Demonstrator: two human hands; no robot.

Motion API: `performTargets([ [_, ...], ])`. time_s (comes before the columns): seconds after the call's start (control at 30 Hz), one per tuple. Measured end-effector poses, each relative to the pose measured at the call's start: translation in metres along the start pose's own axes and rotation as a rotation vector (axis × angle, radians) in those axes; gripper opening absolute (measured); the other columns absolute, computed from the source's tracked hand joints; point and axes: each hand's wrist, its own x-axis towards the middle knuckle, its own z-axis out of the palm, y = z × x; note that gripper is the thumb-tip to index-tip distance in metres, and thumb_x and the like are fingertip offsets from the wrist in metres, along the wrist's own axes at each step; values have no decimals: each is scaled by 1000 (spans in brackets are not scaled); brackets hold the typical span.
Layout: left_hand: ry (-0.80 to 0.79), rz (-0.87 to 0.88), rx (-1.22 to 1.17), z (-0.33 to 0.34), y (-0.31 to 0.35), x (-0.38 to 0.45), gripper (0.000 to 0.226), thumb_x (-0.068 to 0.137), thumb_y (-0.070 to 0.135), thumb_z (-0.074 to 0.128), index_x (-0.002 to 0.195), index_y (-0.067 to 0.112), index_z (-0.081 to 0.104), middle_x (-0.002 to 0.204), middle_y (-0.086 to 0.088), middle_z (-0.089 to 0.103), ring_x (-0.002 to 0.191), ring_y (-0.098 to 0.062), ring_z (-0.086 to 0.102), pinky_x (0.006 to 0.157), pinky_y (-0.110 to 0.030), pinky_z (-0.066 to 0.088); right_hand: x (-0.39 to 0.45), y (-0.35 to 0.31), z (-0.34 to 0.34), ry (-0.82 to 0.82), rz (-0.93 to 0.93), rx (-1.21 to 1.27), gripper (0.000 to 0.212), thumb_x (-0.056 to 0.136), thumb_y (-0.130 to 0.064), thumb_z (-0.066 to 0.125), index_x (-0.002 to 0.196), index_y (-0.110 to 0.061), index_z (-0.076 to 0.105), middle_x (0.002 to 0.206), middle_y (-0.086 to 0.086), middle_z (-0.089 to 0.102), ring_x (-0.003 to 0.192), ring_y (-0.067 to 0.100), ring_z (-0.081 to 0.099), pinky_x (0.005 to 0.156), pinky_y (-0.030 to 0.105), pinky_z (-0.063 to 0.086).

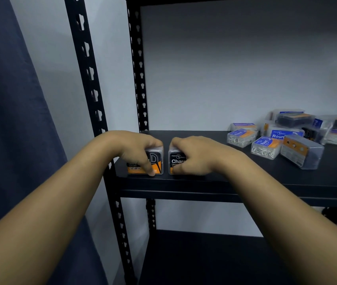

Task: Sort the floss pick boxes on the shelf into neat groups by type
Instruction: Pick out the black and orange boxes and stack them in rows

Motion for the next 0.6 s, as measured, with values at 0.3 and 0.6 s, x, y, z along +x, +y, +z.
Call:
performTargets([
  [0.3, 34, -82, 46, -6, 2, 6, 42, 73, 33, 89, 110, 27, 68, 100, 8, 75, 91, -13, 71, 82, -31, 57, 17, -2, 2, -8, -9, 27, 36, 82, -51, 71, 100, -31, 47, 89, -7, 58, 84, 21, 57, 71, 36, 45],
  [0.6, 55, -111, 65, -7, 2, 10, 34, 72, 34, 90, 95, 31, 65, 99, 7, 74, 92, -17, 70, 85, -36, 57, 24, -6, 0, -40, 22, 16, 35, 83, -48, 71, 102, -29, 49, 85, -9, 58, 81, 19, 60, 70, 36, 49],
])
